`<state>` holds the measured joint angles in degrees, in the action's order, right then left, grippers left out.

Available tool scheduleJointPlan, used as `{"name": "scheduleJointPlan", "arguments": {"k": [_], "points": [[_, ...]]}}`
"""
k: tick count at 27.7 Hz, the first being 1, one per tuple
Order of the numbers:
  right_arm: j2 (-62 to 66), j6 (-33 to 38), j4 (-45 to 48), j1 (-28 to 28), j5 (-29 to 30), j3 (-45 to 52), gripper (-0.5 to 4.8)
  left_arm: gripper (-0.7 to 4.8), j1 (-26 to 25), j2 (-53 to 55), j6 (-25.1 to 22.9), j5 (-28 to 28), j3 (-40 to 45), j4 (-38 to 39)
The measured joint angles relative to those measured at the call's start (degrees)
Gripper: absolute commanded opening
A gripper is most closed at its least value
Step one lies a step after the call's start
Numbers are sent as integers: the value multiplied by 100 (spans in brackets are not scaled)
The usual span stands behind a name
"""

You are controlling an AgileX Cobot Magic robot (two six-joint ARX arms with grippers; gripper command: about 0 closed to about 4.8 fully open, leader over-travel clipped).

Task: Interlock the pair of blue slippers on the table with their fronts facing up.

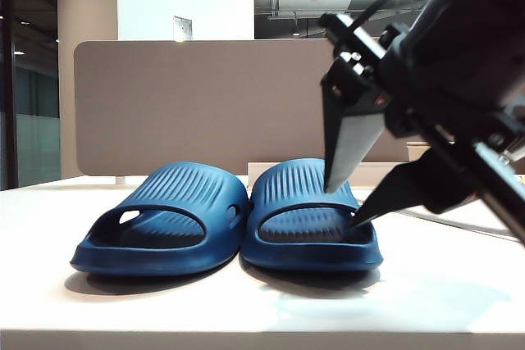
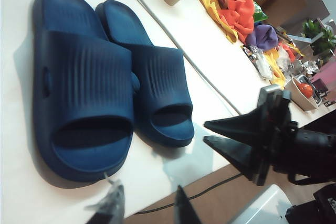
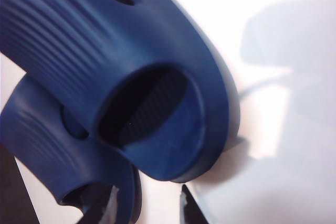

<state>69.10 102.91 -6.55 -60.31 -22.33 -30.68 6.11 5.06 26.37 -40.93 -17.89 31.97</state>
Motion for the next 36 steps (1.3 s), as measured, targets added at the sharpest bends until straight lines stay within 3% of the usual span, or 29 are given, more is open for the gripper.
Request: {"name": "scheduleJointPlan", "arguments": {"k": [7,14,27,36], "points": [[505,278,481,0,225,0,154,122,9,-2,-68,-61,44,-79],[605,404,505,-55,291,2,154,122,428,0,-72,-243,330,-520],[748,638,501,-52,151,0,154,122,1003,0,-111,1296,835,-894],[916,918,507,-50,-15,2,154,122,1003,0,-149,1414,1132,-1178]]}}
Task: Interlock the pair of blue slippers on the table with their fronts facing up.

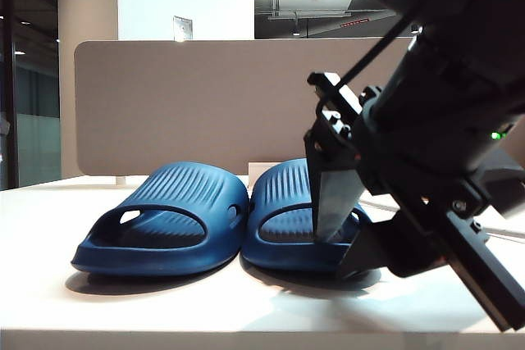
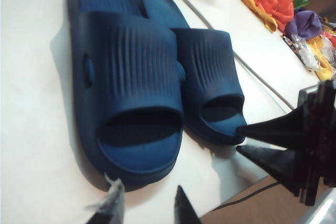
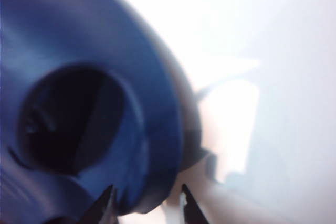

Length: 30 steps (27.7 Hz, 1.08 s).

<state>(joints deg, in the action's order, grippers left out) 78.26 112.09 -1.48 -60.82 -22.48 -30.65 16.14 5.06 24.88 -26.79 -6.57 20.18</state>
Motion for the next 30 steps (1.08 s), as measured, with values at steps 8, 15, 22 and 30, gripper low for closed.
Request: {"name": "scheduleJointPlan", "arguments": {"k": [8,15,22,30], "points": [[157,195,61,0,-63,-2,154,122,0,0,-2,-11,0,-203],[175,201,59,11,-356,-2,154,122,0,0,0,-13,2,-236],[354,208,212,96,-415,0,154,121,0,0,-2,-17,2,-238],[621,208,710,138,-444,-17,142,121,0,0,-61,-160,2,-240]]}}
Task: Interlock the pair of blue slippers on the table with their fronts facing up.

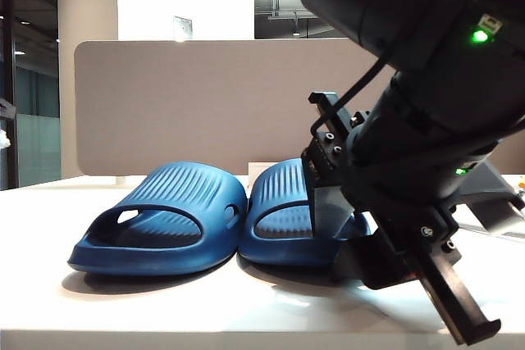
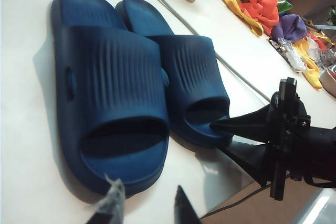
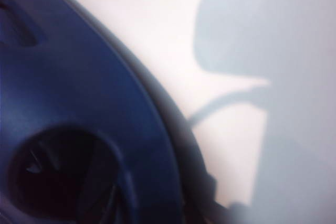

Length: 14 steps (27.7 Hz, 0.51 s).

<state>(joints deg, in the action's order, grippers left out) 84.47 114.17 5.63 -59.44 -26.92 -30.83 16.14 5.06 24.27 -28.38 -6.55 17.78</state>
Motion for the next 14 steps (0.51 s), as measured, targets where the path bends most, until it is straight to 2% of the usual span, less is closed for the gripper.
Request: {"name": "scheduleJointPlan", "arguments": {"k": [3,7,14], "points": [[24,2,9,0,-2,-9,67,121,0,0,-7,-4,0,2],[42,0,28,0,-55,-7,15,121,0,0,129,-2,0,2],[42,-402,33,11,-168,-7,7,121,0,0,472,17,0,2]]}}
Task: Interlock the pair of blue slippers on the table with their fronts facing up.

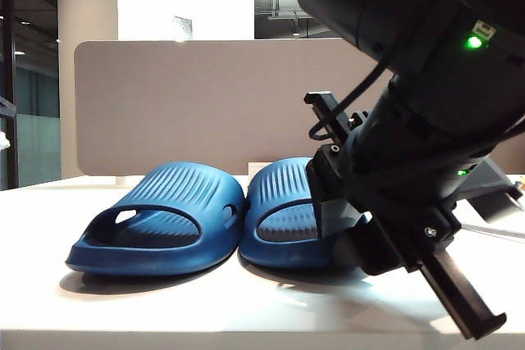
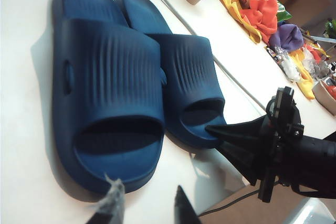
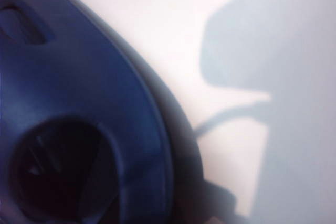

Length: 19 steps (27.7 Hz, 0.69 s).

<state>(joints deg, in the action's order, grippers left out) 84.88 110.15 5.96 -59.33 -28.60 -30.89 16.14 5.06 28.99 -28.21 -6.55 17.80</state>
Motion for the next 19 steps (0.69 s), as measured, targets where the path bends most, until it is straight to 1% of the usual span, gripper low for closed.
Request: {"name": "scheduleJointPlan", "arguments": {"k": [2,10,14,19], "points": [[0,-210,7,11,-24,0,-1,121,0,0,20,0,0,0],[-94,-1283,24,114,-186,-2,-1,121,0,0,201,0,0,0],[-326,-1958,0,420,-179,0,-1,121,0,0,450,0,0,-2],[-695,-2660,-157,901,-129,22,-1,120,0,0,960,76,0,0]]}}
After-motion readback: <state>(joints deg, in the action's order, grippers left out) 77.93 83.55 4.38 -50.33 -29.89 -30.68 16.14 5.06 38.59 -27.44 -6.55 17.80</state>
